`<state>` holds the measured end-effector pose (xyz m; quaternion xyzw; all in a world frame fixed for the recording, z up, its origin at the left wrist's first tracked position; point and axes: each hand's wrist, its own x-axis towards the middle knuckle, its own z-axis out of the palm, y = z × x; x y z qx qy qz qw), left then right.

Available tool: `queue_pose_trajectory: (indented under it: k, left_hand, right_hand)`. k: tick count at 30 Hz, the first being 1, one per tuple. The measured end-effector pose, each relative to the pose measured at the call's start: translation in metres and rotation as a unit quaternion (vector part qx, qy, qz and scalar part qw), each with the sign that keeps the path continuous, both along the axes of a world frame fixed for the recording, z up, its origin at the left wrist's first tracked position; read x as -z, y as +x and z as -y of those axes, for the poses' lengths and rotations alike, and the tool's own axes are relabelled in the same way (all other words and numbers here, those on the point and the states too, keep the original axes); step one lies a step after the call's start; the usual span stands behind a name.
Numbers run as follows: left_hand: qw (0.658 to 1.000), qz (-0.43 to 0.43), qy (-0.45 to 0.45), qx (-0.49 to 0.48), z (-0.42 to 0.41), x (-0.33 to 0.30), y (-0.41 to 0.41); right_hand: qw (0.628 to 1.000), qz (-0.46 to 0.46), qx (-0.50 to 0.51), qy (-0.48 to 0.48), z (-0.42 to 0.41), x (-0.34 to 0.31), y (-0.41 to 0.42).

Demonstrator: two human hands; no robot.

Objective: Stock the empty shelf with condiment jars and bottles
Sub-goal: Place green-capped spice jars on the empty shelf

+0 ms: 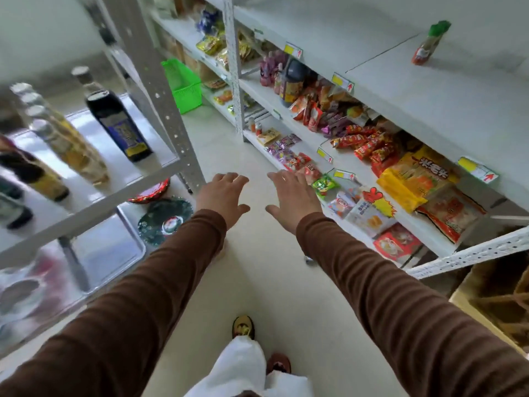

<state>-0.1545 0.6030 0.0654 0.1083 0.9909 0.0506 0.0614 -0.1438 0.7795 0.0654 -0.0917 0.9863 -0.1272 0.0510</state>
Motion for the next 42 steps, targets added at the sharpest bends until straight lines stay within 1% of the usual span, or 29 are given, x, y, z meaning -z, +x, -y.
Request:
queue_pose_trajectory:
  k: [8, 16, 22, 26, 30, 35, 38, 42]
  left_hand:
    - [0.995, -0.033, 0.014, -0.096, 0.146, -0.014, 0.082]
    - [0.983, -0.076, 0.035, -0.161, 0.326, -0.020, 0.127]
    - [0.967, -0.057, 0.063, -0.240, 0.432, -0.007, 0.147]
    - [0.953, -0.052, 0.078, -0.288, 0.485, 0.005, 0.141]
    - [0.935, -0.045, 0.091, -0.339, 0.531, 0.017, 0.132]
    - [0.912, -0.057, 0.125, -0.388, 0.587, 0.031, 0.122]
    - [0.907, -0.067, 0.147, -0.389, 0.613, 0.042, 0.115]
    - [0.905, -0.082, 0.170, -0.381, 0.641, 0.058, 0.095]
  right_hand:
    - [0.993, -0.024, -0.119, -0.006, 0.149, -0.012, 0.039]
    - [0.984, -0.029, -0.163, -0.066, 0.334, -0.011, 0.062]
    - [0.971, -0.002, -0.212, -0.113, 0.447, 0.003, 0.076]
    - [0.957, 0.031, -0.242, -0.159, 0.507, 0.009, 0.072]
    - [0.945, 0.080, -0.269, -0.167, 0.563, 0.021, 0.063]
    - [0.943, 0.131, -0.232, -0.197, 0.631, 0.036, 0.049]
    - [0.945, 0.154, -0.191, -0.217, 0.664, 0.046, 0.041]
    - [0.951, 0.154, -0.114, -0.243, 0.699, 0.063, 0.025]
